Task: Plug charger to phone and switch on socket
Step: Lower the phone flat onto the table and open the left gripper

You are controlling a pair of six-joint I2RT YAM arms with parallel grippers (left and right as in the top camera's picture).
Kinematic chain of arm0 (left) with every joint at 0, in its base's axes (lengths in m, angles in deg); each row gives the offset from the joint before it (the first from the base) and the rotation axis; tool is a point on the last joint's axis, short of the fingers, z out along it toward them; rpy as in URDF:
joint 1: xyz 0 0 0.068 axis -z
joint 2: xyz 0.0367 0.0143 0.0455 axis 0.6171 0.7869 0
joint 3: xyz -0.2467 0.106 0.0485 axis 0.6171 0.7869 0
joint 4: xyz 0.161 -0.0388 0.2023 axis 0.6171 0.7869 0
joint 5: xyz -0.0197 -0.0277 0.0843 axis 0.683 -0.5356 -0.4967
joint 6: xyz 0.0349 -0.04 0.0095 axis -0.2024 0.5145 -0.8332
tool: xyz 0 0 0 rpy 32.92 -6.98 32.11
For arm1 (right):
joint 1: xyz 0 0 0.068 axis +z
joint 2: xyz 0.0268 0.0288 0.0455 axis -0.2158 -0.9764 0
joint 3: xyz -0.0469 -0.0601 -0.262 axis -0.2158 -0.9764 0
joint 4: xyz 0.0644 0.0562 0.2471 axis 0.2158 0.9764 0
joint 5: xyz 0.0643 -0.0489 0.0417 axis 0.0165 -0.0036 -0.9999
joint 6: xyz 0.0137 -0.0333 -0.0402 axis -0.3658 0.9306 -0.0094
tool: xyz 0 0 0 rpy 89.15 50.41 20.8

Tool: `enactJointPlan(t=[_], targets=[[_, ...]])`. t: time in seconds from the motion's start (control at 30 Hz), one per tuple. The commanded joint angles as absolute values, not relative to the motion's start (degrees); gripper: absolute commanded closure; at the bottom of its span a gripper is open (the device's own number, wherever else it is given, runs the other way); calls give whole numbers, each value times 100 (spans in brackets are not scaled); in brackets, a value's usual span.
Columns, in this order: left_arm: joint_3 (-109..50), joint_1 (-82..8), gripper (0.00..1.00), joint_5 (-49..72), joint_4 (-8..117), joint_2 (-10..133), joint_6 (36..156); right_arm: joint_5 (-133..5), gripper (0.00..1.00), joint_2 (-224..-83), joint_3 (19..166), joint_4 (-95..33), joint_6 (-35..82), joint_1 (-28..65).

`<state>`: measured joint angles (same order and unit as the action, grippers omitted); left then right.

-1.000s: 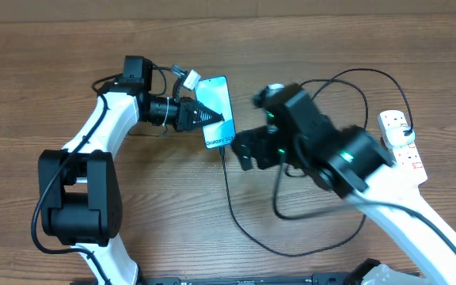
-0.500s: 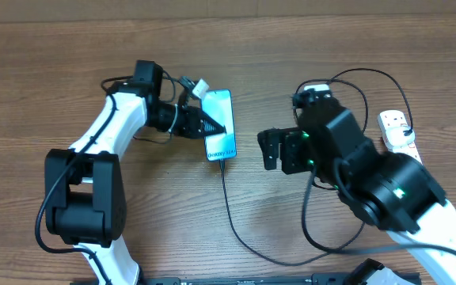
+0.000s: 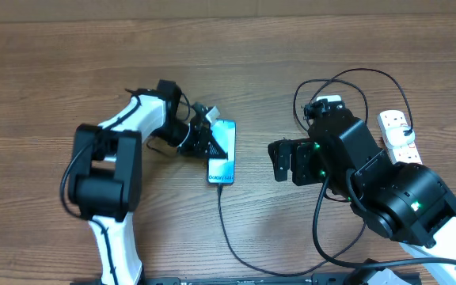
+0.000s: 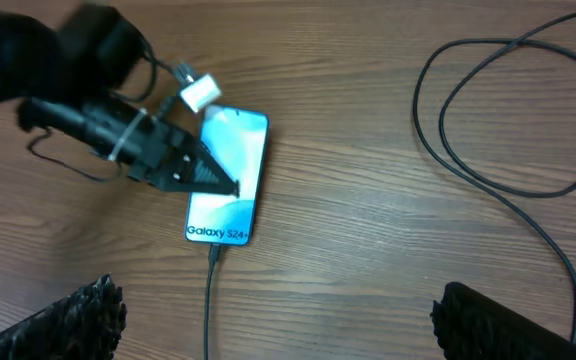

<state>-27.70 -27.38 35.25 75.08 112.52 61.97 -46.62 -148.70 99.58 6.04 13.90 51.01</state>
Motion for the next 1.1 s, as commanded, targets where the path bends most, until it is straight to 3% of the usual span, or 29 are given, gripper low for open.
enactJointPlan(t=[0.0, 0.27, 0.47, 0.67, 1.07], targets=[[-2755, -2797, 96, 3601, 7576, 11552, 6339, -4555, 0, -14800, 10059, 574, 1346, 5064], [-2755, -2795, 92, 2279, 7589, 11680, 6966, -4555, 0, -14802, 10057, 561, 1346, 5064], [-2755, -2795, 89, 2104, 7545, 11680, 6970, -4557, 0, -14844, 10055, 563, 1346, 5064], [-2755, -2795, 77, 2047, 7523, 11683, 6986, -4557, 0, -14894, 10020, 565, 1346, 5064], [-2755, -2793, 54, 152, 7182, 11680, 8376, -4560, 0, -15165, 10020, 572, 1344, 5064]])
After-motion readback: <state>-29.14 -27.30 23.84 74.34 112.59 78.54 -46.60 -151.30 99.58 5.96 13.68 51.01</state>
